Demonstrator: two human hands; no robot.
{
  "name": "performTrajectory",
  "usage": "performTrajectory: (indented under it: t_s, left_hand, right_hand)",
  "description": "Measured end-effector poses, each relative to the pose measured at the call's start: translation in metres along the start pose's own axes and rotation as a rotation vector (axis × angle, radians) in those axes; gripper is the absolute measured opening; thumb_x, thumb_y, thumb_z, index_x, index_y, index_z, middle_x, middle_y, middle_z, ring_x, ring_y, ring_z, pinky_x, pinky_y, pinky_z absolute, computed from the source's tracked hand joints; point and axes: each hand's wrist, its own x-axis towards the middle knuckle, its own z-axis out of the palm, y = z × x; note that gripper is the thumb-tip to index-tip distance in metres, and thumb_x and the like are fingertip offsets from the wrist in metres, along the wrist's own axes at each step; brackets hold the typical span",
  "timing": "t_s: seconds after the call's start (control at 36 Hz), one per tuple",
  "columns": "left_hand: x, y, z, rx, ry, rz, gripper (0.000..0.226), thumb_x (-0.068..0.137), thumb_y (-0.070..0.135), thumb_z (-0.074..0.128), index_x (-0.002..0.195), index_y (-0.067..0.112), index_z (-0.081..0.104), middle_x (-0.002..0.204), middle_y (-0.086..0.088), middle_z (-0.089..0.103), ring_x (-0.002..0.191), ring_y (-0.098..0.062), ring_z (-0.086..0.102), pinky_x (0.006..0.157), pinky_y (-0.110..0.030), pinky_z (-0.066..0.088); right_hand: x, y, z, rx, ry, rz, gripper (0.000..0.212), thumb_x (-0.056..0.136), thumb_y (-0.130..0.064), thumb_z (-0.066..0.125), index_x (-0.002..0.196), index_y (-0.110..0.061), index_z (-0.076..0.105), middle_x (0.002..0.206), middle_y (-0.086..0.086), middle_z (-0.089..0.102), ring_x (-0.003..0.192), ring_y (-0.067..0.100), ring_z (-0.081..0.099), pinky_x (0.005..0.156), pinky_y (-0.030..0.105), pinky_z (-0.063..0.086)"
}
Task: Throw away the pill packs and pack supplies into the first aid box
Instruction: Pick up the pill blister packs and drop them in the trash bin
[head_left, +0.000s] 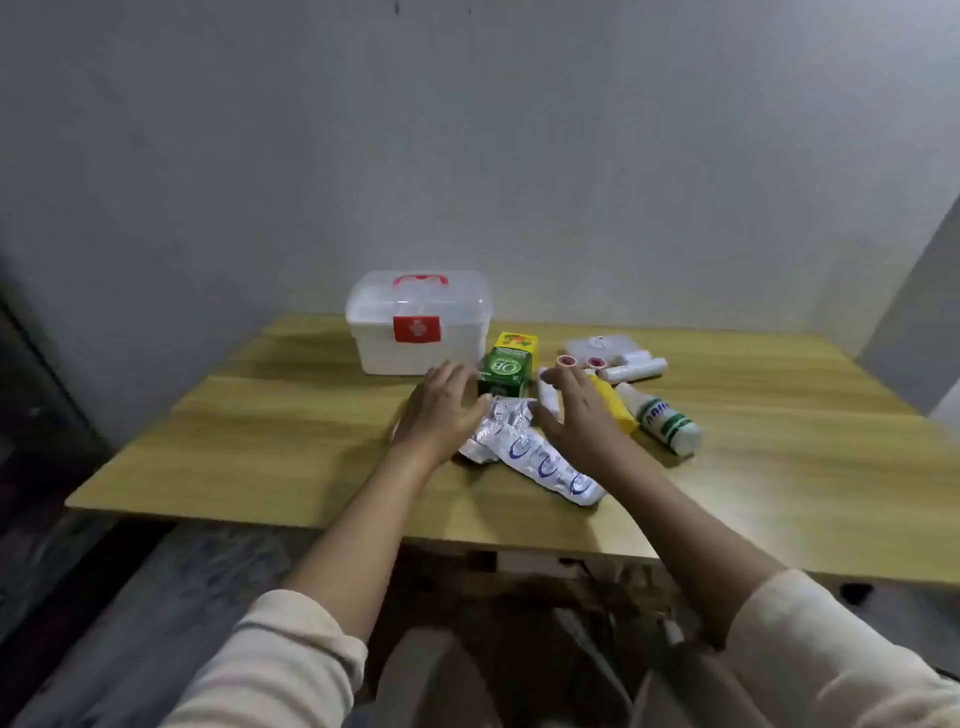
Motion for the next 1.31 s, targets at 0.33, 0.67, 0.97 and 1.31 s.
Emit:
performTrajectory:
  t_s: [0.33,0.67,0.97,1.31]
  left_hand:
    - [-0.020,-0.010,0.027,-0.064,-0.315,-0.203,0.054,0.089,0.039,0.053,0.138,0.023,0.040,0.145,-0.005,0.042,0.132,-0.025,0.039,0.108,-0.040,0.033]
    - [-0.007,-0.001,0.024,-0.337,-0.331,-0.291,0.038,0.078,0.021,0.072,0.113,0.019,0.058,0.129,-0.008,0.049,0.112,-0.020,0.051,0.091,-0.031,0.045]
    - [-0.010,0.001,0.006,-0.516,-0.278,-0.345,0.030,0.081,0.009,0.067,0.110,0.011,0.064,0.117,-0.008,0.060,0.110,-0.020,0.056,0.094,-0.029,0.046]
    - [0.037,0.043,-0.034,-0.695,-0.158,-0.209,0.034,0.080,0.000,0.067,0.112,0.008,0.062,0.121,-0.008,0.060,0.123,-0.022,0.051,0.102,-0.035,0.044]
  right_hand:
    - [-0.036,0.015,0.013,-0.227,-0.236,0.108,0.064,0.085,-0.051,0.053,0.139,-0.023,0.036,0.144,0.004,0.042,0.131,0.024,0.038,0.105,0.037,0.036]
    - [-0.032,0.013,-0.001,-0.119,-0.189,0.184,0.054,0.074,-0.039,0.073,0.121,-0.023,0.050,0.122,0.001,0.056,0.112,0.018,0.054,0.088,0.035,0.048]
    - [-0.027,0.014,-0.028,0.147,-0.159,0.226,0.043,0.074,-0.006,0.073,0.116,-0.012,0.062,0.120,0.005,0.062,0.091,0.012,0.054,0.073,0.022,0.043]
    - [0.000,0.032,-0.108,0.364,0.156,0.237,0.041,0.078,0.002,0.061,0.115,-0.016,0.064,0.101,-0.001,0.062,0.067,0.006,0.057,0.048,0.004,0.042]
